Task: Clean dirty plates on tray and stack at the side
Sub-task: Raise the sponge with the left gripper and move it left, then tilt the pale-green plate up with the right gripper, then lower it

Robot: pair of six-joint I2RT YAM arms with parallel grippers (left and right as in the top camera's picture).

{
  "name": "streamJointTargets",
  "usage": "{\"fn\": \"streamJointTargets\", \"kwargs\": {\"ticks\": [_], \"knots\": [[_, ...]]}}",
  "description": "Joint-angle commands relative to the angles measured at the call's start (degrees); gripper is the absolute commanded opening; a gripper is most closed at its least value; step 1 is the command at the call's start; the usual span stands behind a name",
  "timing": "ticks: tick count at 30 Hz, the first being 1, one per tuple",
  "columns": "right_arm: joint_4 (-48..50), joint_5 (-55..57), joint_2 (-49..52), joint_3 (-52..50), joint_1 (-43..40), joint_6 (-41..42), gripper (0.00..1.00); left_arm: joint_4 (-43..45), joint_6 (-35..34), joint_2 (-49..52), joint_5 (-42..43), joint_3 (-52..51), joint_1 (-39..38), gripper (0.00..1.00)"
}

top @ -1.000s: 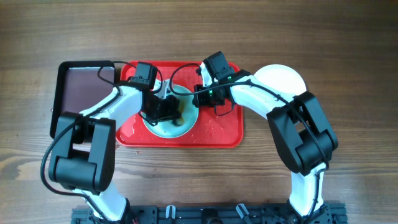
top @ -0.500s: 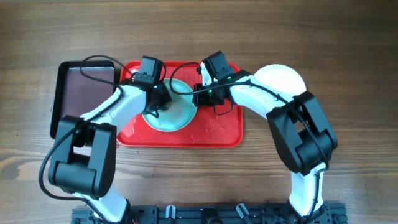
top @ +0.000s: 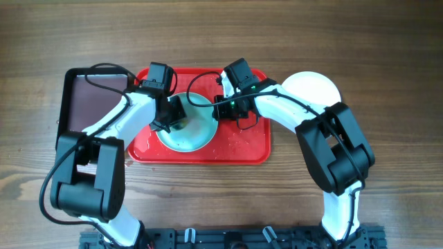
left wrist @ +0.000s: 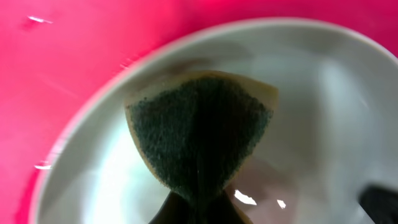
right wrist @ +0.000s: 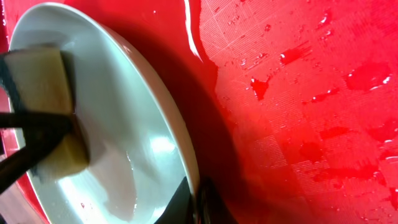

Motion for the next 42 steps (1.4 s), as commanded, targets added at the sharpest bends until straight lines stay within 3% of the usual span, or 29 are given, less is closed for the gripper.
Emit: {"fn": "streamJointTargets", "kwargs": {"ticks": [1,12,17,23,29,35,42], "knots": [[-0.9,0.6,1.0,0.3,-0.2,-0.2,0.04,0.3,4.0,-5.3,6.1,4.7,3.1,0.04],[-3.0,0.7,-0.8,0.3,-0.3,-2.8,0.04,-3.3,3.0,-8.6,5.7,7.8,10.8,0.04],[-8.0,9.3,-6.8,0.4,-0.3,-4.7,0.04,-6.0,3.0,-8.5,5.6,7.7,10.8,0.04],[-13.6,26.7,-16.3,0.4,1.5,-4.7,0.04,-7.5,3.0,-8.5,5.5,7.6,10.5,0.04],[-17.0,52.7,-24.9,0.4,7.6,-4.7,0.04,-7.7,3.0,-8.5,5.5,7.5,10.1,0.04],[-18.2,78.0,-26.7,0.4,17.2,-9.9,0.04,-7.7,3.0,-8.3,5.5,7.5,9.7,0.04],[-17.2,93.1,-26.7,0.4,26.2,-12.1,0.04,-7.7,3.0,-8.3,5.5,7.5,9.7,0.04]]}}
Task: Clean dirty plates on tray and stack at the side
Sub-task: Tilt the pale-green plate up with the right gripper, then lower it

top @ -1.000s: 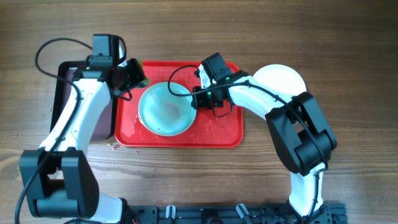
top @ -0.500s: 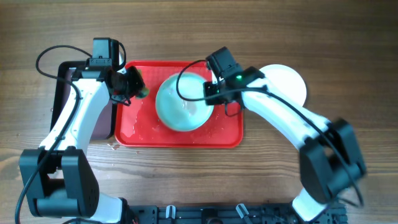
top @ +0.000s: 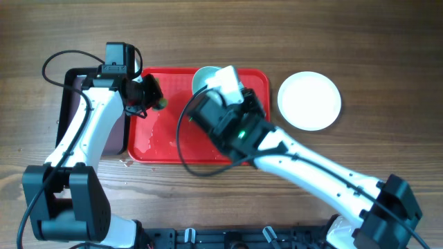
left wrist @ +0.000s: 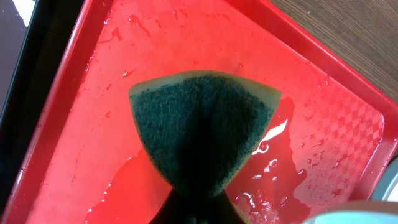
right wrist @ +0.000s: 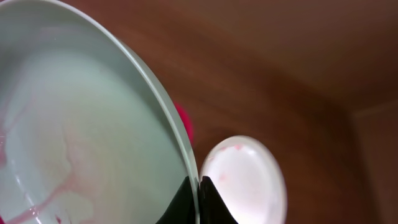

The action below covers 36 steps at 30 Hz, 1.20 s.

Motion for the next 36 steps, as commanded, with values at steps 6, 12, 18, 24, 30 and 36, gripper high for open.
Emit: {"fn": "streamJointTargets", "kwargs": {"ticks": [6,12,18,24,30,36], "knots": [[2.3,3.0,-0.3,0.1,2.3,6.6,0.04,0.2,0.9,0.3,0.9,-0.2,-0.3,0.04],[2.6,-0.2,2.8,0.0,1.2,13.6,0.04,0.2,0.9,0.3,0.4,-0.2,-0.3,0.04],[2.6,-12.0,7.6,0.0,0.0,17.4,0.04,0.2,0.9,0.3,-0.4,-0.2,-0.3,0.04],[2.8,-29.5,11.1,0.0,-5.3,25.3,0.04,0.2,0.9,0.3,-0.4,-0.2,-0.3,0.04],[5.0,-44.2,11.8,0.0,-12.2,22.2,0.42,0.2,0.9,0.3,-0.4,-0.2,-0.3,0.04],[11.3,-57.5,12.9,0.0,-18.7,11.1,0.46,0.2,0.9,0.3,-0.4,-0.2,-0.3,0.04]]}}
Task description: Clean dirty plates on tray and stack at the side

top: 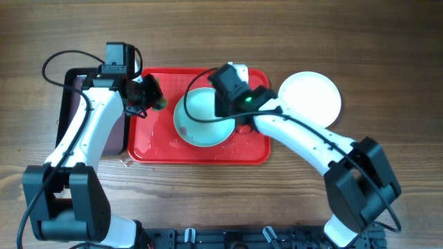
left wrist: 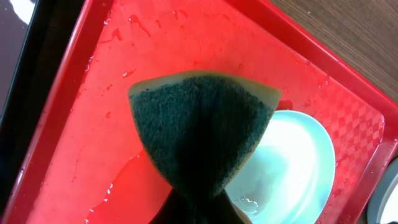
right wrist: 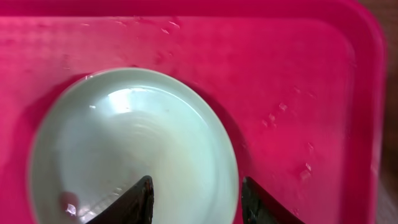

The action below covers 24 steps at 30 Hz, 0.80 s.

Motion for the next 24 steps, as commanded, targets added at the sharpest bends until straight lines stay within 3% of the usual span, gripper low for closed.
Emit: {"fn": "streamJointTargets", "kwargs": {"ticks": [1,8,13,16,20,24], "knots": [[3.0,-12.0,2.6,0.1,-3.7,-9.6,0.46,0.2,0.9,0.3,-0.4,-0.2,-0.3,0.04],[6.2,-12.7,8.4,0.1,-6.5,-17.1,0.45,0.2,0.9,0.3,-0.4,-0.2,-0.3,0.04],[8.7,-12.8,11.8,0.1,-6.8,-16.7,0.41,0.2,0.9,0.3,-0.4,-0.2,-0.3,0.04],[9.7,-13.4,12.3,0.1,-6.7,-16.4,0.34,0.2,0.9,0.3,-0.6,-0.2,-0.3,0.04],[10.0,-12.4,12.6,0.1,-6.7,-12.7,0.14,0.2,0.9,0.3,-0.6,-0.2,-0.3,0.04],[10.0,-12.3,13.8,0.1,-6.7,-9.7,0.04,0.2,0.9,0.3,-0.6,-0.2,-0.3,0.04]]}}
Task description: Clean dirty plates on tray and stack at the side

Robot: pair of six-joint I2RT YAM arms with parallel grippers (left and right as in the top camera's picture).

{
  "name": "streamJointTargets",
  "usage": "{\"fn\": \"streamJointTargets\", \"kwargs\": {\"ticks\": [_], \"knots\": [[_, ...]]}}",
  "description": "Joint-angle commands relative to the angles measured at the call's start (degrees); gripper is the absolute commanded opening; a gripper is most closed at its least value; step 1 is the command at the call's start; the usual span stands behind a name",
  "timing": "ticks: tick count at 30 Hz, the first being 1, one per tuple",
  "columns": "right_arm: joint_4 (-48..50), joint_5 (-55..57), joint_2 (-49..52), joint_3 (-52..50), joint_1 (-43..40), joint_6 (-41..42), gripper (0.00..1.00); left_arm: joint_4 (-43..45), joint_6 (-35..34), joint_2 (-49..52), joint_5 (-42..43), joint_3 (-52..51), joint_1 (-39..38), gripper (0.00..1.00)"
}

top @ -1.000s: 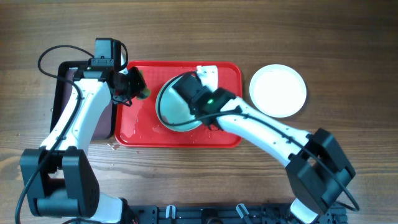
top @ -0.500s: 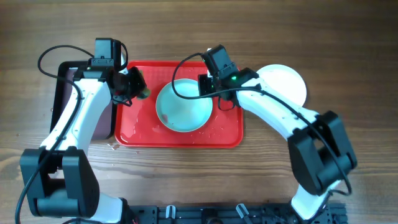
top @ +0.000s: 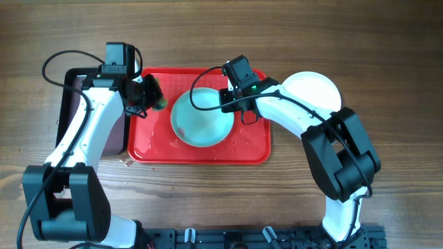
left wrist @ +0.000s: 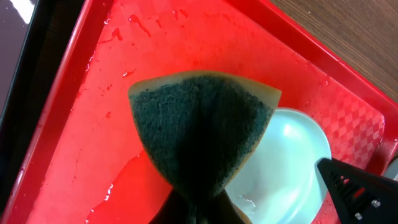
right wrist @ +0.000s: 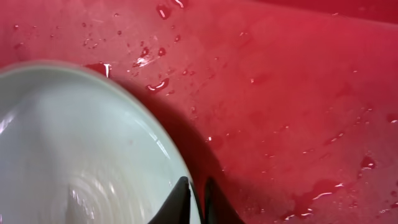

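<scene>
A pale green plate [top: 197, 121] lies wet on the red tray [top: 242, 149]. My right gripper [top: 234, 105] sits low at the plate's right rim. In the right wrist view its jaws [right wrist: 198, 199] are shut on the plate [right wrist: 74, 143], with the rim pinched between the two narrow fingers. My left gripper [top: 147, 97] hangs over the tray's left end, shut on a folded green and yellow sponge [left wrist: 199, 124]. The sponge is held clear of the plate [left wrist: 292, 162].
A clean white plate [top: 313, 93] rests on the wooden table right of the tray. A dark basin [top: 83, 104] stands against the tray's left side. Water drops and puddles [right wrist: 323, 190] cover the tray floor.
My right gripper was open above the middle of the plate. Now it is down at the plate's right rim with its jaws shut on it. The left gripper and sponge have not moved.
First my right gripper held the plate tilted by its rim while the sponge pressed inside it. Then the sponge was back over the tray's left end and the plate was raised high. Then the plate lay flat, released, and now its rim is gripped again.
</scene>
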Motion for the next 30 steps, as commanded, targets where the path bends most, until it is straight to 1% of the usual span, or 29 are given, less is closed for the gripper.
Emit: {"fn": "streamJointTargets", "kwargs": {"ticks": [1,3,4,5,6,7,8,13,18,22,27,30], "knots": [[0.2,0.0,2.5,0.1,-0.1,4.3,0.04,0.2,0.9,0.3,-0.6,-0.2,-0.3,0.04],[0.0,0.0,2.7,0.1,-0.1,5.7,0.04,0.2,0.9,0.3,-0.6,-0.2,-0.3,0.04],[-0.8,0.7,2.7,0.1,-0.1,8.1,0.04,0.1,0.9,0.3,-0.6,-0.2,-0.3,0.04],[-1.7,1.7,2.7,0.1,-0.1,11.3,0.04,0.2,0.9,0.3,-0.6,-0.2,-0.3,0.04],[-4.1,3.6,2.7,0.1,-0.1,18.1,0.04,0.2,0.9,0.3,-0.6,-0.2,-0.3,0.04],[-5.5,3.9,2.7,0.1,-0.1,22.1,0.04,0.2,0.9,0.3,-0.6,-0.2,-0.3,0.04],[-6.0,3.6,2.7,0.1,-0.1,23.6,0.04,0.2,0.9,0.3,-0.6,-0.2,-0.3,0.04],[-5.8,1.4,2.7,0.1,0.1,22.8,0.05,0.1,0.9,0.3,-0.6,-0.2,-0.3,0.04],[-4.8,0.5,2.7,0.1,0.1,19.3,0.04,0.6,0.9,0.3,-0.6,-1.4,-0.3,0.04],[-4.3,0.1,2.7,0.1,0.1,18.4,0.04,7.0,2.1,0.3,-0.6,-6.5,-0.9,0.04],[-3.9,-0.7,2.7,0.1,0.1,16.9,0.04,17.4,7.0,0.4,-0.8,-11.9,-4.0,0.04],[-3.9,-0.7,2.7,0.1,0.1,16.6,0.04,20.6,7.8,0.4,-3.7,-12.5,-7.0,0.04]]}}
